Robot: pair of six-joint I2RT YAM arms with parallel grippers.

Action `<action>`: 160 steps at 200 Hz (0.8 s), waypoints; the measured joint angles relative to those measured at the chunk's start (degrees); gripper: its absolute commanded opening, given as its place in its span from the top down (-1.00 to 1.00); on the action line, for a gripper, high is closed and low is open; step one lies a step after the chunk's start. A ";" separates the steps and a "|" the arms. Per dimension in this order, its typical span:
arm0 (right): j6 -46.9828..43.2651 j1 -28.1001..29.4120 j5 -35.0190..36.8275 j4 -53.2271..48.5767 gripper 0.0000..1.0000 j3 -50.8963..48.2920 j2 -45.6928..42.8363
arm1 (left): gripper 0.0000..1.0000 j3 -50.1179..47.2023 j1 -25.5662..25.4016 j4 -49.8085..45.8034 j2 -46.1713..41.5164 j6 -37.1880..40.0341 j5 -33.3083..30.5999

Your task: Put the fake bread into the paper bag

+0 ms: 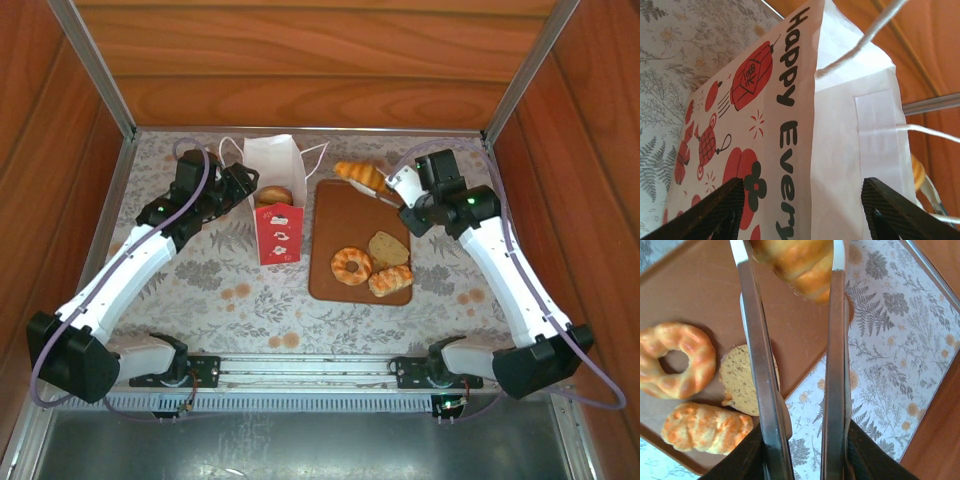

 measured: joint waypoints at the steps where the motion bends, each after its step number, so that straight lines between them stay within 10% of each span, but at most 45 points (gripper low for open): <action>1: 0.20 0.00 -0.02 -0.09 0.53 0.13 -0.02 | -0.16 0.02 0.00 -0.02 0.07 0.04 0.02; 100: 19.02 0.00 -6.78 -8.61 0.59 15.54 -3.89 | 0.91 3.34 0.17 0.37 3.63 0.85 -0.98; 160: 30.62 0.11 -16.00 -9.07 0.62 26.08 -3.56 | 1.00 7.48 0.28 1.01 8.33 1.11 0.28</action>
